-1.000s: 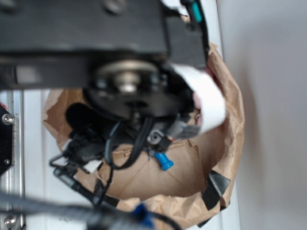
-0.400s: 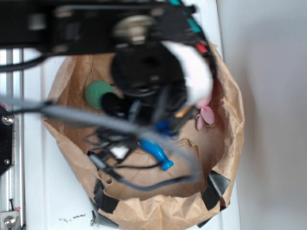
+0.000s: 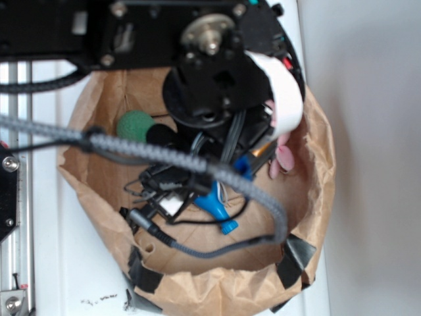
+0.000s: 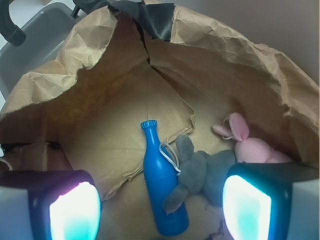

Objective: Grab the blue bottle.

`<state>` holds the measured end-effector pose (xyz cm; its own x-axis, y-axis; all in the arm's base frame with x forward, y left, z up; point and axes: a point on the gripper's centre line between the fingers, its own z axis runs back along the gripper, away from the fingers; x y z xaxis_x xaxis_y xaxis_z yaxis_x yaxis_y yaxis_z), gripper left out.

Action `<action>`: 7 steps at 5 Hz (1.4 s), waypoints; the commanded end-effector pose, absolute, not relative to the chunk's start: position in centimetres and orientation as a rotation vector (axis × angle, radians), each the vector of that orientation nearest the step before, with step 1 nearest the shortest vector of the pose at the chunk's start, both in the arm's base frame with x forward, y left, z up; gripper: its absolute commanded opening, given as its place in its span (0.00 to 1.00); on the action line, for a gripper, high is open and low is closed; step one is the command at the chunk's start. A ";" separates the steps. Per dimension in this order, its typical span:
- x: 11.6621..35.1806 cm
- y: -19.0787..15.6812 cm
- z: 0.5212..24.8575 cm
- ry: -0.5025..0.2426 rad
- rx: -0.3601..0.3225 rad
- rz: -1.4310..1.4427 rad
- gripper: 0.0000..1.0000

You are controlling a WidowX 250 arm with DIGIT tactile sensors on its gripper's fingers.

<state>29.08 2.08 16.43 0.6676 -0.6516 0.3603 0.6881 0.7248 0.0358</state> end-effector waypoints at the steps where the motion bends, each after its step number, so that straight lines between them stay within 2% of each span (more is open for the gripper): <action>1: 30.2 0.5 15.9 -0.402 -0.008 -0.768 1.00; 2: 30.6 -1.1 14.3 -0.411 0.017 -0.804 1.00; 3: 31.0 -2.8 12.5 -0.389 0.019 -0.856 1.00; 5: 31.7 -6.9 10.3 -0.372 0.036 -0.942 1.00; 6: 31.8 -8.3 8.2 -0.366 0.042 -0.989 1.00; 7: 31.9 -7.8 7.5 -0.365 0.039 -0.997 1.00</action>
